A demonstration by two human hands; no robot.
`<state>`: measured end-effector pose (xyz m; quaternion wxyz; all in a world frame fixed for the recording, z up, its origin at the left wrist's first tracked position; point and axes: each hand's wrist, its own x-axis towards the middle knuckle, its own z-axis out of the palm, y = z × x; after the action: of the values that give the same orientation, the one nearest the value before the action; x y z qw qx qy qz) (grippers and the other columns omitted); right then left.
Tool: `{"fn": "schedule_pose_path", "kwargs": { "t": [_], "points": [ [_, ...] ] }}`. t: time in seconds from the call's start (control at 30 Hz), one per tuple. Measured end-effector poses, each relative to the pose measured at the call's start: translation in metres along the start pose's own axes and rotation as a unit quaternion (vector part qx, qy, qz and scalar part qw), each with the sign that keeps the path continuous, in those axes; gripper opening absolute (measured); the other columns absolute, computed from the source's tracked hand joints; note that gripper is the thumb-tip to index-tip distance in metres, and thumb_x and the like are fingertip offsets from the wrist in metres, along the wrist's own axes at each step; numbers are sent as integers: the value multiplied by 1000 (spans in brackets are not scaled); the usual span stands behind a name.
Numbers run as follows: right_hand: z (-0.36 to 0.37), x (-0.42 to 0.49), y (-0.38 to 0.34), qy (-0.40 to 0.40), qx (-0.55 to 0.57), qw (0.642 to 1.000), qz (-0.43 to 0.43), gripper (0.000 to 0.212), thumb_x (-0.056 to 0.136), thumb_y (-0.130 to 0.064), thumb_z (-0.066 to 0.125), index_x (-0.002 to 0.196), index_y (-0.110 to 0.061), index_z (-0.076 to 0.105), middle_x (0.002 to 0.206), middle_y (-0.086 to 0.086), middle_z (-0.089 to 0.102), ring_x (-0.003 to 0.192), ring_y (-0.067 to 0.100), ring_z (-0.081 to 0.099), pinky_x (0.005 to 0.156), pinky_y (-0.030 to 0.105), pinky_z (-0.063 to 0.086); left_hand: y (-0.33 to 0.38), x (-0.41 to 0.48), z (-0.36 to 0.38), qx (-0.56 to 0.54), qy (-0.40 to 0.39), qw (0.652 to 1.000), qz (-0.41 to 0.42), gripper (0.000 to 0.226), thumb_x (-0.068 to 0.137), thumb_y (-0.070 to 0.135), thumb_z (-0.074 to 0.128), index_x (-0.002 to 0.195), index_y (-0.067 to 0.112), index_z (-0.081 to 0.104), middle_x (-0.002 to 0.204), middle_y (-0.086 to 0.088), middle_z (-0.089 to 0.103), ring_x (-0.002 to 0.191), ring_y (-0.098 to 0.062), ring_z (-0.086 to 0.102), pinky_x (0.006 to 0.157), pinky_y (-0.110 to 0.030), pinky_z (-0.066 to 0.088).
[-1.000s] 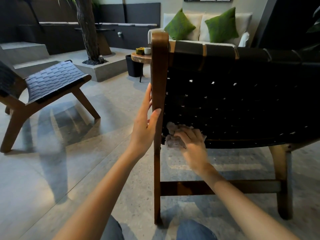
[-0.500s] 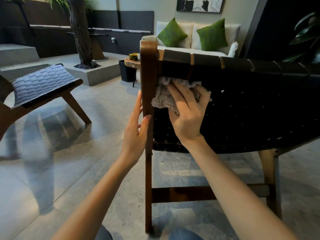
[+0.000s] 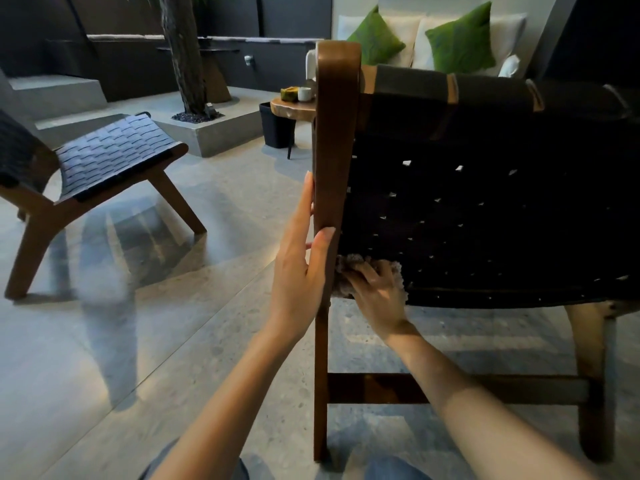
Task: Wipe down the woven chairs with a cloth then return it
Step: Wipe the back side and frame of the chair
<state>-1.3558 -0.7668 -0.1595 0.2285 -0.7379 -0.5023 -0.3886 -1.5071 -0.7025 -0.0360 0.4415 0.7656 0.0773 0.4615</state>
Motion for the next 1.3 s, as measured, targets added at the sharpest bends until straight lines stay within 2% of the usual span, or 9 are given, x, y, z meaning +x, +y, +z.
{"fn": "schedule_pose_path", "kwargs": {
  "t": [0.17,0.3,0.37,0.53,0.7,0.83,0.93,1.17,1.3],
  "points": [
    [-8,-1,-7,-67,13,997,37,45,53,6,86,93,-11,76,98,9,70,83,38,64,70,37,58,-1,0,1,-5,6,1000,5,55,98,21,39,142,42,12,137,49,22,137,6,26,113,-44,32],
    [-27,-3,3,-91,41,995,4,57,54,12,83,102,-17,73,107,6,64,96,31,50,64,43,59,1,-1,2,-6,10,1000,7,55,99,15,39,144,34,13,136,46,23,131,14,29,103,-15,36],
    [-53,-2,5,-34,43,998,-14,63,60,9,83,114,-18,66,116,4,54,102,29,45,73,39,57,3,-2,2,-13,12,1000,9,56,99,11,39,145,31,13,138,40,25,129,16,31,98,-8,36],
    [-152,47,7,237,-4,971,-37,32,92,-15,66,122,-17,56,120,3,47,104,27,41,101,21,30,3,-3,6,-15,22,1000,-3,57,100,8,37,141,38,12,136,41,22,127,23,25,103,-6,31],
    [-166,87,17,304,-46,951,-46,36,89,-6,65,122,-19,56,120,2,44,106,29,39,100,29,33,8,-4,8,-28,28,999,-14,55,100,9,37,137,42,12,144,24,23,120,29,26,90,2,33],
    [-136,86,24,261,-43,964,-26,47,83,-2,62,123,-23,48,126,3,34,111,30,31,106,29,23,6,-3,8,-35,27,999,-12,54,100,11,37,135,45,13,146,22,23,119,30,26,85,4,32],
    [-108,76,27,240,-51,968,-45,49,77,2,66,117,-20,47,120,4,35,107,27,33,98,32,31,4,-3,8,-28,26,999,-9,55,100,11,38,133,47,12,137,34,21,116,33,24,84,6,31],
    [-25,-7,37,-65,-33,996,-51,75,67,3,77,130,-22,47,132,3,38,113,29,38,87,45,51,2,-4,8,-9,24,1000,11,53,100,10,37,139,37,13,134,49,22,127,23,23,100,-2,28],
    [-11,-22,19,-133,2,991,20,62,63,8,81,117,-18,66,125,1,44,110,27,40,85,43,51,1,-4,7,-9,26,1000,4,54,100,7,38,138,36,13,136,36,22,122,28,24,92,3,30]
  ]
}}
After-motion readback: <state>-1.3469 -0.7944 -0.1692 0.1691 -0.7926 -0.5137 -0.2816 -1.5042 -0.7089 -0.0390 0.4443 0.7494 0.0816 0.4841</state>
